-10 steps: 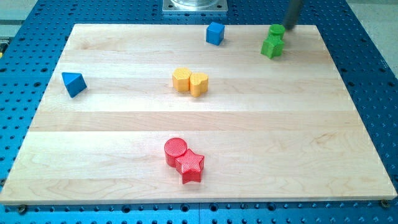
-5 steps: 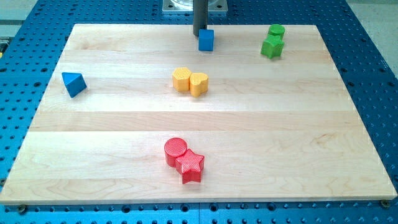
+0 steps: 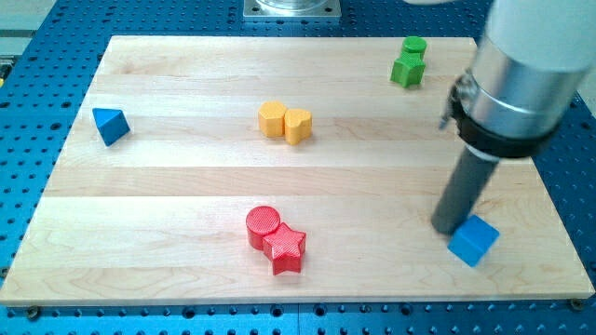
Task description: Place the blue blocks towards the bottom right corner of the board
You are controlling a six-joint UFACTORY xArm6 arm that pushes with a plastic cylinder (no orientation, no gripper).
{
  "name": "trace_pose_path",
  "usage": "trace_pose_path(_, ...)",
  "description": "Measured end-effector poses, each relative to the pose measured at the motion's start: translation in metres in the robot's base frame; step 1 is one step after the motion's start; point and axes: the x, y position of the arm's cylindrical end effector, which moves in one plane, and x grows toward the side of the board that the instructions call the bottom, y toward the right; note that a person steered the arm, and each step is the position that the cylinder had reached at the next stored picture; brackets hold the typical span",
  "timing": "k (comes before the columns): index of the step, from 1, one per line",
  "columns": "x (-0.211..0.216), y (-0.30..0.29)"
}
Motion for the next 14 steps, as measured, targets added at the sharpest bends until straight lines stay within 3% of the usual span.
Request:
trace_pose_path(1, -0.012, -0.041)
trace_pose_path(2, -0.009, -0.027)
trace_pose_path(3, -0.068, -0.1)
trace_pose_path(5, -0.09, -0.397)
trace_pose_path(6, -0.121, -0.475)
trace_pose_path(7, -0.162, -0.456)
trace_pose_path(8, -0.173, -0.4)
trace_pose_path(9, -0.122, -0.316)
trace_pose_path(10, -0.094, -0.272)
trace_pose_path(11, -0.111, -0.353)
trace_pose_path(12, -0.085, -0.377)
trace_pose_path(14, -0.07, -0.223)
